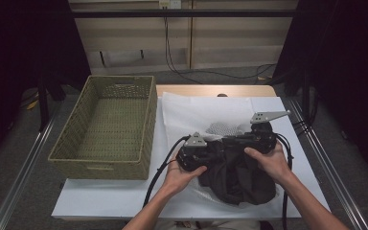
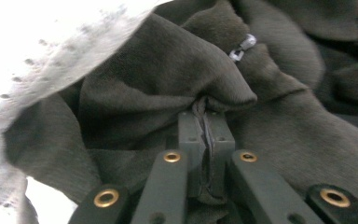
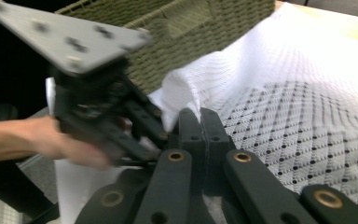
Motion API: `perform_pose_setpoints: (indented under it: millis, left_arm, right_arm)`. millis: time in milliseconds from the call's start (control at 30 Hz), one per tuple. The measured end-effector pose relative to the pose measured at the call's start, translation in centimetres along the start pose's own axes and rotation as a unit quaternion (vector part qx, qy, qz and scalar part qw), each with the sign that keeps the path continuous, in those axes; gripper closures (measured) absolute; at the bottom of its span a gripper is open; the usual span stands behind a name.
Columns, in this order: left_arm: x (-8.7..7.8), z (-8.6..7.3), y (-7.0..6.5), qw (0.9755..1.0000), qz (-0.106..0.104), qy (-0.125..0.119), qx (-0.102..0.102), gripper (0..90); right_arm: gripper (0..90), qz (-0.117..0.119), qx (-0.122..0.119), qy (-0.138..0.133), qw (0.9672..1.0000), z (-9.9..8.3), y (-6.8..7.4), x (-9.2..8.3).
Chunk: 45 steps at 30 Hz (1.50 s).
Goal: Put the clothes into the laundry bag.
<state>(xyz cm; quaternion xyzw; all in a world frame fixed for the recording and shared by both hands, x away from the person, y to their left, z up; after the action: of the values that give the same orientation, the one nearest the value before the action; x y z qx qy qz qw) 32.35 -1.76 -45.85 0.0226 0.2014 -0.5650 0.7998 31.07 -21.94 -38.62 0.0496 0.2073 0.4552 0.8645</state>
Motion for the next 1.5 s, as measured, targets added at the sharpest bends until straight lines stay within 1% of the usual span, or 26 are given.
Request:
perform_pose_setpoints:
  millis: [67, 100, 167, 200, 233, 267, 333, 367, 433, 500, 633, 800, 900, 933, 967, 1000, 1033, 1133, 1200, 1267, 1300, 1333, 1367, 1433, 1467, 1500]
  left_arm:
    - [0.4, -0.1, 0.8, 0.9999, 0.015, 0.005, -0.002, 87.6]
    - [0.5, -0.1, 1.1, 0.9995, 0.029, 0.009, -0.004, 87.6]
    - [0.6, -0.3, 1.9, 0.9990, 0.041, 0.005, -0.020, 87.6]
    - [0.6, -0.3, 2.2, 0.9985, 0.050, 0.005, -0.021, 87.6]
    - [0.5, -0.4, 2.6, 0.9982, 0.055, 0.010, -0.020, 87.6]
    - [0.4, -0.5, 2.8, 0.9980, 0.057, 0.008, -0.025, 87.5]
    - [0.0, -0.6, 3.0, 0.9977, 0.063, 0.011, -0.022, 87.2]
    - [-0.2, -0.6, 3.1, 0.9974, 0.066, 0.011, -0.028, 86.8]
    - [-0.6, -0.5, 2.9, 0.9974, 0.067, 0.011, -0.025, 84.0]
    - [-1.0, -0.3, 2.5, 0.9975, 0.067, 0.004, -0.024, 74.7]
    - [-2.9, 0.5, 1.2, 0.9982, 0.059, -0.011, -0.008, 56.8]
    - [-5.8, 1.1, -0.2, 0.9981, 0.053, -0.030, 0.010, 46.1]
    - [-6.8, 1.2, -1.3, 0.9982, 0.038, -0.045, 0.015, 42.5]
    - [-6.7, 1.2, -1.9, 0.9984, 0.027, -0.048, 0.015, 40.5]
    - [-6.5, 1.2, -2.3, 0.9982, 0.028, -0.049, 0.020, 37.7]
    - [-6.1, 1.2, -2.8, 0.9977, 0.035, -0.048, 0.034, 33.8]
    - [-5.6, 1.3, -3.3, 0.9980, 0.022, -0.046, 0.037, 29.3]
    - [-3.6, 1.5, -4.2, 0.9980, -0.002, -0.051, 0.037, 22.2]
    - [-2.5, 1.4, -4.3, 0.9984, -0.018, -0.049, 0.023, 16.9]
    - [-1.3, 1.2, -4.6, 0.9985, -0.024, -0.033, 0.036, 13.9]
    - [-0.8, 1.1, -4.7, 0.9986, -0.027, -0.027, 0.037, 11.7]
    - [-0.1, 0.9, -4.8, 0.9988, -0.033, -0.014, 0.032, 9.4]
    - [0.4, 0.8, -4.9, 0.9989, -0.032, -0.011, 0.033, 8.2]
    - [1.3, 0.5, -5.3, 0.9984, -0.038, -0.001, 0.042, 4.6]
    - [1.7, 0.2, -5.6, 0.9977, -0.038, 0.018, 0.054, 2.6]
    - [2.0, 0.0, -5.8, 0.9973, -0.036, 0.025, 0.059, 0.5]
  right_arm:
    - [90.0, 0.007, 0.002, -0.008, 0.9999, 0.4, 0.4, -0.2]
    - [90.0, 0.011, 0.003, -0.013, 0.9999, 0.6, 0.6, -0.4]
    - [90.0, 0.018, -0.003, -0.021, 0.9996, 1.1, 1.2, -0.8]
    - [90.0, 0.019, -0.005, -0.024, 0.9995, 1.3, 1.4, -1.0]
    - [90.0, 0.022, -0.004, -0.027, 0.9994, 1.5, 1.6, -1.2]
    - [90.0, 0.022, -0.006, -0.028, 0.9993, 1.6, 1.7, -1.6]
    - [90.0, 0.021, -0.008, -0.025, 0.9994, 1.4, 1.8, -2.0]
    - [90.0, 0.020, -0.008, -0.023, 0.9995, 1.2, 1.8, -2.3]
    - [90.0, 0.016, -0.008, -0.014, 0.9997, 0.6, 1.8, -2.8]
    - [90.0, 0.010, -0.001, -0.008, 0.9999, -0.2, 1.3, -3.0]
    - [90.0, 0.003, 0.003, 0.002, 1.0000, -0.8, 0.6, -2.8]
    - [90.0, -0.007, 0.007, 0.009, 0.9999, -1.3, 0.0, -2.6]
    - [90.0, -0.008, 0.009, 0.013, 0.9998, -1.6, -0.2, -2.4]
    - [90.0, -0.009, 0.009, 0.013, 0.9998, -1.6, -0.2, -2.4]
    - [90.0, -0.009, 0.008, 0.013, 0.9998, -1.6, -0.3, -2.3]
    - [90.0, -0.008, 0.008, 0.013, 0.9998, -1.6, -0.3, -2.2]
    - [90.0, -0.007, 0.007, 0.014, 0.9998, -1.6, -0.2, -2.2]
    - [90.0, -0.008, 0.006, 0.016, 0.9998, -1.6, -0.2, -2.2]
    - [90.0, -0.008, 0.008, 0.014, 0.9998, -1.6, -0.3, -2.2]
    - [90.0, -0.008, 0.007, 0.015, 0.9998, -1.6, -0.3, -2.3]
    - [90.0, -0.008, 0.007, 0.015, 0.9998, -1.6, -0.4, -2.4]
    - [90.0, -0.008, 0.007, 0.015, 0.9998, -1.6, -0.4, -2.4]
    - [90.0, -0.009, 0.007, 0.016, 0.9998, -1.7, -0.5, -2.3]
    - [90.0, -0.010, 0.008, 0.017, 0.9998, -1.7, -0.5, -2.3]
    - [90.0, -0.011, 0.008, 0.018, 0.9998, -1.7, -0.6, -2.3]
    - [90.0, -0.011, 0.008, 0.018, 0.9997, -1.7, -0.6, -2.3]
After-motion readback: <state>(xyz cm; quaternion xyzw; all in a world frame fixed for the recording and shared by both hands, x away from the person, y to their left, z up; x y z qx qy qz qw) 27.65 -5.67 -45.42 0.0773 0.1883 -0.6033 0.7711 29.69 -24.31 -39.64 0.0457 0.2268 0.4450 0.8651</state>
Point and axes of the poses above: each handheld gripper's, and its own axes: x roughly forward along the jaws, z roughly out of its top, y roughly to its left, the point moved 2 cm from there along x, roughly forward along the jaws, and after that the axes turned 11 degrees about -y, right-handed, at the moved point
